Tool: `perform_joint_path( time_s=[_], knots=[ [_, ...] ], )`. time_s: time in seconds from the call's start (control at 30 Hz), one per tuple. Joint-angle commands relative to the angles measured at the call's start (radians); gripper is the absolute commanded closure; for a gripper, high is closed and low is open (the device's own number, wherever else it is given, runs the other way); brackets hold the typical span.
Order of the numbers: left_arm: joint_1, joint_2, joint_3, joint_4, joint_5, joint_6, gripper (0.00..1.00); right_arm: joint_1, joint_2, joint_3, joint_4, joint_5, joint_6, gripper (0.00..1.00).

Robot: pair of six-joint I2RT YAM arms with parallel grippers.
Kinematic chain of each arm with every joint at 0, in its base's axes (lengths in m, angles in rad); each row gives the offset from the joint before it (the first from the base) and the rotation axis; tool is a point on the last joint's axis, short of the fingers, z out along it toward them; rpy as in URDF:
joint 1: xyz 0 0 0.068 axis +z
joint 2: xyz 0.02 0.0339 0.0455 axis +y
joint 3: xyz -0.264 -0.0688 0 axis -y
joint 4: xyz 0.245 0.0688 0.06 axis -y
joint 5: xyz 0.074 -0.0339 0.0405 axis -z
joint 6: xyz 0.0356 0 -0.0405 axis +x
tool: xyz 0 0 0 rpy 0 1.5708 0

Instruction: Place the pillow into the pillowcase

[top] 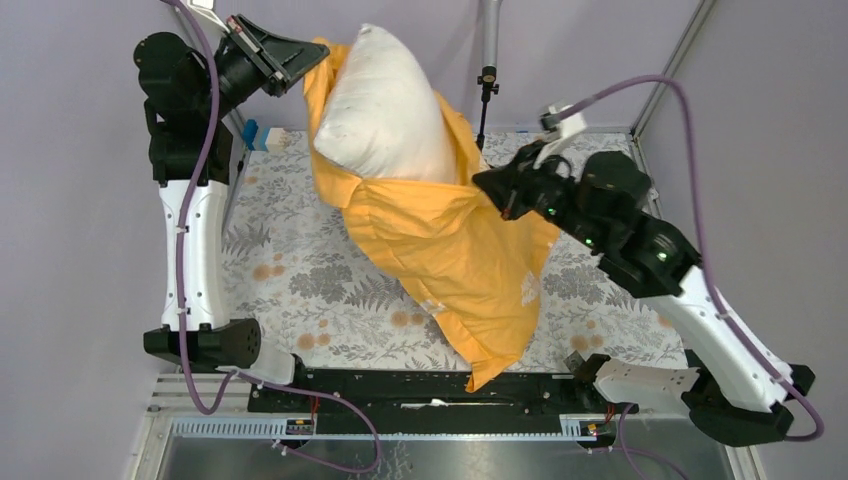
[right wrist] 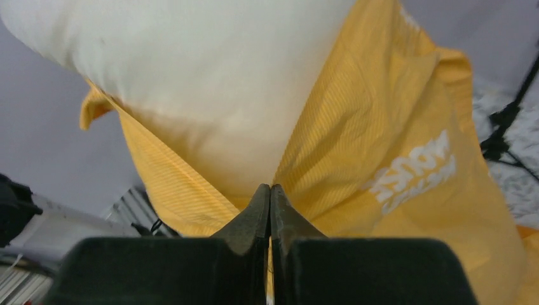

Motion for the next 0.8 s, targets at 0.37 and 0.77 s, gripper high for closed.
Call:
perform_joint_path(
  time_s=[0.37, 0.77],
  knots=[
    [-0.197, -0.276, -0.565, -0.209, -0.268, 0.397, 1.0, 0.037, 0.199, 0.148, -0.053, -0.071, 0.056, 1.0],
    [-0.254, -0.564, -1.143, -0.117, -0.483, 0.287, 1.0, 0.054, 0.673, 0.965, -0.393, -0.044, 0.114, 1.0]
  ],
)
